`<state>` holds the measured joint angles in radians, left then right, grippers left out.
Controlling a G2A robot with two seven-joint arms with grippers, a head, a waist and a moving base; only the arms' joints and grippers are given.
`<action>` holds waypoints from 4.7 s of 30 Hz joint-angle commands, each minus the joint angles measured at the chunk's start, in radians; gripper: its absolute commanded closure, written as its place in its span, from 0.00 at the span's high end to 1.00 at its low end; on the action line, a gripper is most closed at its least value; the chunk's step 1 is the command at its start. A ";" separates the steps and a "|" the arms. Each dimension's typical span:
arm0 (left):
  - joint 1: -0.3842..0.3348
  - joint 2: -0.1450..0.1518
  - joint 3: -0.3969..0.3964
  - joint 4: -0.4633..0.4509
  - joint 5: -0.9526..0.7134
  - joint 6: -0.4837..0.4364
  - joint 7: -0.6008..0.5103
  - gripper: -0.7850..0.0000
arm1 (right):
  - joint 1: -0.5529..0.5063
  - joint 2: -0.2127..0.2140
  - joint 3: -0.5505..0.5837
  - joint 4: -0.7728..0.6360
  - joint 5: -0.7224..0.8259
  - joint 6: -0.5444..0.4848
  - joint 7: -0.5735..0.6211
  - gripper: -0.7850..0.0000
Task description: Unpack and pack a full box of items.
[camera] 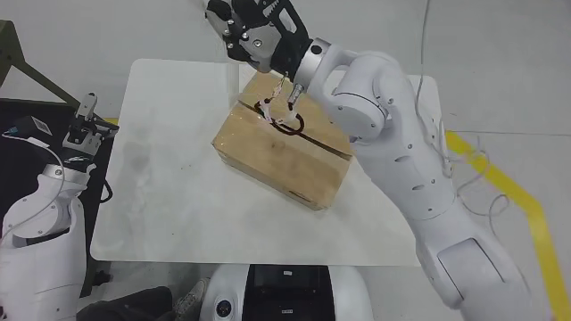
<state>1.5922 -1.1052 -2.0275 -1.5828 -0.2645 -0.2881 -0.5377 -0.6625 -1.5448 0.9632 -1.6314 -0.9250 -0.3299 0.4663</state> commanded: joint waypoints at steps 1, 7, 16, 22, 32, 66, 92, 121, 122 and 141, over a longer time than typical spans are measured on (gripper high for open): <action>0.000 0.000 0.000 0.000 0.000 0.000 0.000 1.00 | -0.034 0.006 0.012 -0.040 -0.011 0.012 0.024 0.00; 0.000 0.000 0.000 0.000 0.000 0.000 0.000 1.00 | -0.116 0.018 0.021 -0.155 -0.059 0.062 0.106 0.00; 0.000 0.000 0.000 0.000 0.000 0.000 0.000 1.00 | -0.212 0.036 0.052 -0.247 -0.097 0.110 0.206 0.00; 0.000 0.000 0.000 0.000 0.000 0.000 0.000 1.00 | -0.285 0.050 0.106 -0.309 -0.128 0.140 0.222 0.00; 0.000 0.000 0.000 0.000 0.000 0.000 0.000 1.00 | -0.312 0.061 0.139 -0.357 -0.157 0.136 0.193 0.00; 0.000 0.000 0.000 0.000 0.000 0.000 0.000 1.00 | -0.248 0.076 0.098 -0.302 -0.125 0.151 0.540 0.00; 0.000 0.000 0.000 0.000 0.000 0.000 0.000 1.00 | -0.276 0.099 0.055 -0.185 -0.205 0.138 0.649 0.00; 0.000 0.000 0.000 0.000 0.000 0.000 0.000 1.00 | -0.273 0.111 0.047 -0.245 -0.316 0.164 0.634 0.00; 0.000 0.000 0.000 0.000 0.000 0.000 0.000 1.00 | -0.272 0.111 0.047 -0.257 -0.323 0.166 0.629 0.00; 0.000 0.000 0.000 0.000 0.000 0.000 0.000 1.00 | -0.331 0.126 0.101 -0.409 -0.488 0.189 0.463 0.00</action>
<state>1.5922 -1.1052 -2.0275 -1.5828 -0.2645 -0.2881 -0.5377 -0.9939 -1.4194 1.0596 -2.0361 -1.4095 -0.1389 0.9357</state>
